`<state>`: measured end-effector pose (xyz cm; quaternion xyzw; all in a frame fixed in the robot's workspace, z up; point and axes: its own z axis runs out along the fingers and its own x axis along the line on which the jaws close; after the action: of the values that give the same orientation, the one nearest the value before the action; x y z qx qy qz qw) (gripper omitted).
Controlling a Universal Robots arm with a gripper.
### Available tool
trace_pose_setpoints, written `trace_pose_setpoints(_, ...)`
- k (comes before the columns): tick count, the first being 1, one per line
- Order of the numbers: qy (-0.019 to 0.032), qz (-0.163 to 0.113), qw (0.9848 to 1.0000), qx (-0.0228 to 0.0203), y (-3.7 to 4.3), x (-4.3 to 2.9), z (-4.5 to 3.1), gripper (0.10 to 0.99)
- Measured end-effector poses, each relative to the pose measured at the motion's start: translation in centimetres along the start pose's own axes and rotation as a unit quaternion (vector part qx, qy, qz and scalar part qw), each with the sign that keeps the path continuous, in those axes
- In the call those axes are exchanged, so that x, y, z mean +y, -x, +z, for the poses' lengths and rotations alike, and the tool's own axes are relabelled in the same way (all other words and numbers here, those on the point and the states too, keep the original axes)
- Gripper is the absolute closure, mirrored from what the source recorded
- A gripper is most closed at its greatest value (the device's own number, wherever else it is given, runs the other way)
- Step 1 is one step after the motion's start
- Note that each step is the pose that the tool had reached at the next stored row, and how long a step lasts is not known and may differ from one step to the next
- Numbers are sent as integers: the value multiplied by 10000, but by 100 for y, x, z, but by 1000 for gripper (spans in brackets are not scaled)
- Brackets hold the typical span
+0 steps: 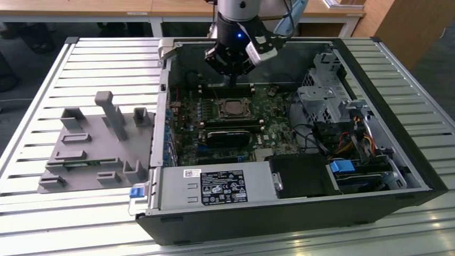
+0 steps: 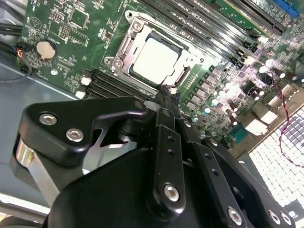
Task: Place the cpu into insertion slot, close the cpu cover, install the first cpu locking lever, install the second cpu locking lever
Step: 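Install the first cpu locking lever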
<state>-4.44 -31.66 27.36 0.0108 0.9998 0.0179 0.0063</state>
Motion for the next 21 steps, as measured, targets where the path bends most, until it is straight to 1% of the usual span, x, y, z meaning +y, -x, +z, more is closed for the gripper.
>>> trace_pose_setpoints(3, -1, 42, 10000, -3, -10, -1, 7, 976)
trace_pose_setpoints(6, -1, 82, 10000, -4, -56, 4, 17, 976)
trace_pose_setpoints(9, -2, 105, 9999, -4, -113, 5, 24, 976)
trace_pose_setpoints(15, -1, 106, 9999, -5, -268, 10, 45, 976)
trace_pose_setpoints(18, -1, 107, 9999, -5, -308, 10, 47, 976)
trace_pose_setpoints(21, -1, 115, 9999, -6, -381, 17, 50, 976)
